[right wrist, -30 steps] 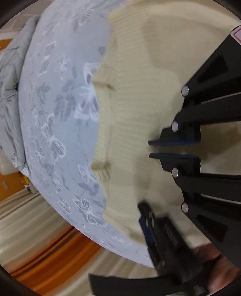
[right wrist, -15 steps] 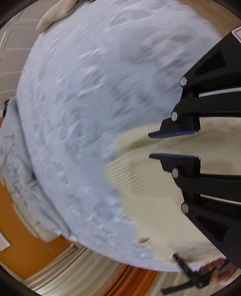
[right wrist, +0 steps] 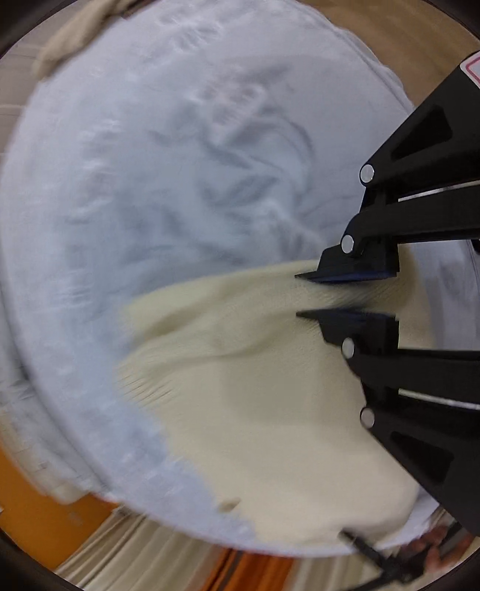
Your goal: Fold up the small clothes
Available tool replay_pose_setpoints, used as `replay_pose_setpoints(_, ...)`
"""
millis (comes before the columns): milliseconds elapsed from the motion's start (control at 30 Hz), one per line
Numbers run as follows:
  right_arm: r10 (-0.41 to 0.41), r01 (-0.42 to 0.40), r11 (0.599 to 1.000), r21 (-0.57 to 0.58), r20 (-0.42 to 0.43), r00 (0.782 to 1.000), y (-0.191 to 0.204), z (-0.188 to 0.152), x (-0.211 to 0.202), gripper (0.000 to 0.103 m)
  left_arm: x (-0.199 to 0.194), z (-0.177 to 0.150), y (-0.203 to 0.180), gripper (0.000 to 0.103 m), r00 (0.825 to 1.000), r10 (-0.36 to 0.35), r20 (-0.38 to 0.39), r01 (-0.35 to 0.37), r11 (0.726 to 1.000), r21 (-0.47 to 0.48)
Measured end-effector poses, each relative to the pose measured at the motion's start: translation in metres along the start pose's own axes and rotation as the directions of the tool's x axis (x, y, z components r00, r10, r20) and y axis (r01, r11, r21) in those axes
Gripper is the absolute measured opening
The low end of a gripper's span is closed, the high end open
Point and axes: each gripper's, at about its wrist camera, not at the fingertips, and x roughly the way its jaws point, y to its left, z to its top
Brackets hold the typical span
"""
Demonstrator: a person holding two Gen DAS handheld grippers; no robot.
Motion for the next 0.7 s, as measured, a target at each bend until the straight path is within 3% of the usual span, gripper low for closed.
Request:
replay_pose_setpoints(100, 0.004, -0.009, 0.999, 0.053, 0.093, 0.996, 0.008, 0.0, -0.035, 0.019, -0.011, -0.002, 0.001, 0.055, 1.0, 0.004, -0.005, -0.004, 1.0, -0.002)
replay_pose_setpoints(167, 0.004, -0.007, 1.0, 0.017, 0.179, 0.984, 0.02, -0.005, -0.062, 0.023, -0.02, -0.006, 0.006, 0.06, 1.0, 0.001, 0.011, -0.001, 1.0, -0.014)
replay_pose_setpoints(233, 0.058, -0.047, 0.997, -0.059, 0.204, 0.977, 0.042, -0.01, -0.075, 0.022, -0.025, -0.013, 0.013, 0.062, 1.0, 0.001, 0.017, -0.001, 1.0, -0.03)
replay_pose_setpoints(300, 0.091, -0.061, 0.984, -0.168, 0.178, 0.98, 0.074, -0.018, -0.073, 0.021, -0.025, -0.021, 0.022, 0.062, 1.0, 0.005, -0.001, -0.005, 0.999, -0.047)
replay_pose_setpoints(433, 0.114, -0.088, 0.96, -0.265, 0.082, 0.99, 0.117, -0.042, -0.042, 0.02, -0.031, -0.031, 0.03, 0.062, 1.0, 0.005, -0.001, -0.005, 0.998, -0.059)
replay_pose_setpoints(500, 0.074, -0.064, 0.95, -0.306, 0.022, 0.997, 0.13, -0.055, -0.015, 0.021, -0.034, -0.035, 0.033, 0.062, 1.0, 0.001, -0.001, -0.001, 0.998, -0.057)
replay_pose_setpoints(600, -0.015, 0.029, 0.927, -0.375, 0.039, 0.999, 0.15, -0.061, -0.009, 0.02, -0.034, -0.038, 0.034, 0.062, 1.0, 0.002, -0.009, -0.003, 0.999, -0.048)
replay_pose_setpoints(700, 0.151, -0.134, 0.938, -0.321, 0.029, 0.988, 0.166, -0.048, -0.039, 0.018, -0.032, -0.04, 0.035, 0.062, 1.0, -0.003, -0.012, 0.003, 0.999, -0.048)
